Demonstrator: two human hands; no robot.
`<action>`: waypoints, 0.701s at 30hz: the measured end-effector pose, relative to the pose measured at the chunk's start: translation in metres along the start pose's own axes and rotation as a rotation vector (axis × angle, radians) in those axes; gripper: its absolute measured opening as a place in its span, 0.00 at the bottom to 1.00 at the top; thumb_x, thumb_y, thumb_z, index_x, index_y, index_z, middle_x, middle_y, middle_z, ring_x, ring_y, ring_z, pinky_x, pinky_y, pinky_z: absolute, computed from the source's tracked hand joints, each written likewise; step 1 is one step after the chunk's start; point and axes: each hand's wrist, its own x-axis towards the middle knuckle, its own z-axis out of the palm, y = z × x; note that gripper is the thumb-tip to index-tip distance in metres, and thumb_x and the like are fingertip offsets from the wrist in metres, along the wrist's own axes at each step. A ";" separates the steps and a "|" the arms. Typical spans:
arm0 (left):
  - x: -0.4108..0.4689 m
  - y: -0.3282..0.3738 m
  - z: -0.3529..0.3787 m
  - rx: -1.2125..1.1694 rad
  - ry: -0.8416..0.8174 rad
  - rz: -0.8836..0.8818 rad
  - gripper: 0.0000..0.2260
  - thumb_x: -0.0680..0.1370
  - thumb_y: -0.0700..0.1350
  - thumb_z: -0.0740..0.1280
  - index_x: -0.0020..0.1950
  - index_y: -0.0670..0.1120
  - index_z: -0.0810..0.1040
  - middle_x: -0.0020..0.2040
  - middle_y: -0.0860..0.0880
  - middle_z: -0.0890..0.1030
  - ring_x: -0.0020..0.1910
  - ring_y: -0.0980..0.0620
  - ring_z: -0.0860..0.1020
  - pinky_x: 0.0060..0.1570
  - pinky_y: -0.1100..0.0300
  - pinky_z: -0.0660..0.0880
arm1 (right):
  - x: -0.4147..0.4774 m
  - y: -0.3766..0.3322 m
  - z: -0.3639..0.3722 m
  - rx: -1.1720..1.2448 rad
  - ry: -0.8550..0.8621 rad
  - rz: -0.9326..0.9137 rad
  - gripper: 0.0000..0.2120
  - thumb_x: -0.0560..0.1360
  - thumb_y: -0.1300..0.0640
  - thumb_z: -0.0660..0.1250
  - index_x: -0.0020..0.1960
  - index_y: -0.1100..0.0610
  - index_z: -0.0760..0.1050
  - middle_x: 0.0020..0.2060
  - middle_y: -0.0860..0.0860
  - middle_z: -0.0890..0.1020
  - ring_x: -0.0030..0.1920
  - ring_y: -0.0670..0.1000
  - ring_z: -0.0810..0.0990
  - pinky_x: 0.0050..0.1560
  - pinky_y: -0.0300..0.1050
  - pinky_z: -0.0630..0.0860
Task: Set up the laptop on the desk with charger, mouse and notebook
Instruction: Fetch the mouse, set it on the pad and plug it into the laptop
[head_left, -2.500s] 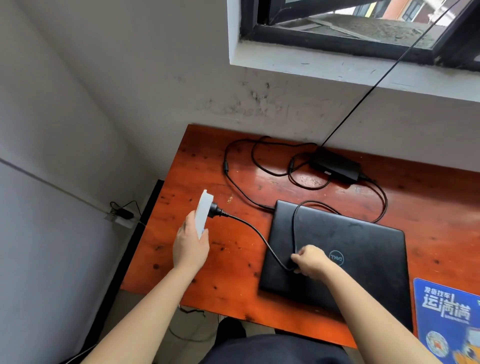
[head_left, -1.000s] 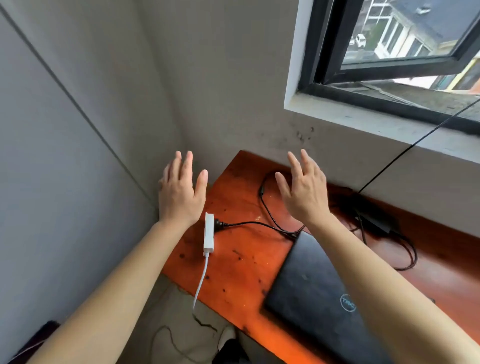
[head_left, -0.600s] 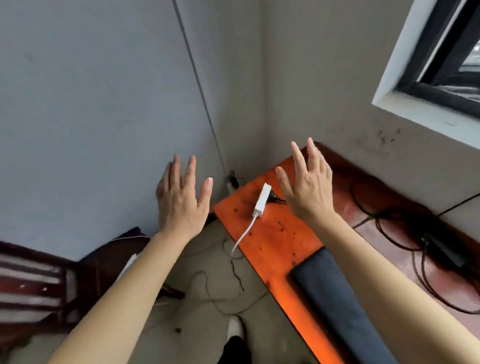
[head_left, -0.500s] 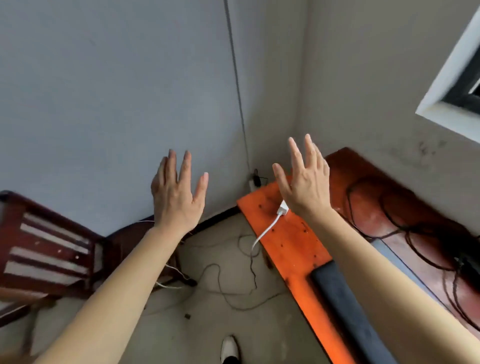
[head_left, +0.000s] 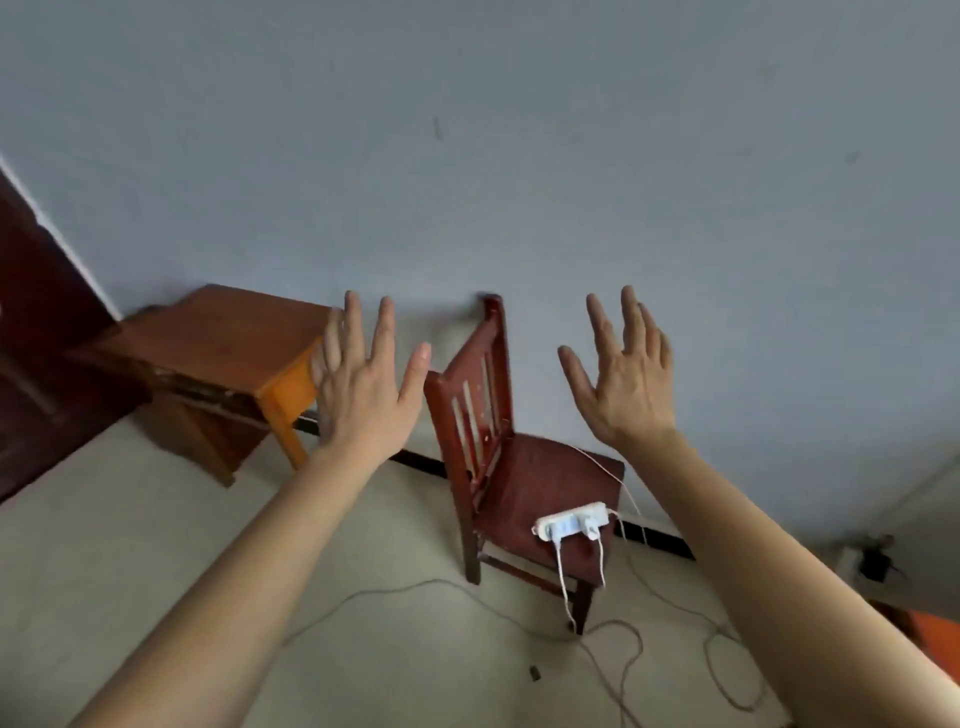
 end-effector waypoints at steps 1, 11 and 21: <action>0.006 -0.023 -0.005 0.014 0.028 -0.026 0.31 0.81 0.64 0.46 0.80 0.49 0.56 0.81 0.40 0.53 0.79 0.39 0.52 0.73 0.37 0.55 | 0.010 -0.023 0.013 0.012 -0.003 -0.035 0.32 0.83 0.37 0.54 0.82 0.50 0.57 0.81 0.62 0.57 0.80 0.64 0.57 0.77 0.61 0.57; 0.022 -0.295 -0.032 0.160 0.101 -0.371 0.30 0.81 0.63 0.50 0.79 0.49 0.58 0.80 0.39 0.57 0.77 0.38 0.56 0.69 0.33 0.61 | 0.098 -0.287 0.208 0.187 -0.233 -0.413 0.33 0.83 0.32 0.46 0.83 0.45 0.49 0.83 0.58 0.52 0.81 0.61 0.54 0.78 0.59 0.51; 0.146 -0.500 -0.020 0.281 0.071 -0.540 0.31 0.81 0.64 0.47 0.80 0.48 0.58 0.80 0.38 0.56 0.77 0.37 0.56 0.71 0.35 0.59 | 0.223 -0.482 0.379 0.308 -0.336 -0.534 0.31 0.84 0.34 0.48 0.82 0.46 0.54 0.82 0.57 0.55 0.81 0.61 0.57 0.78 0.64 0.55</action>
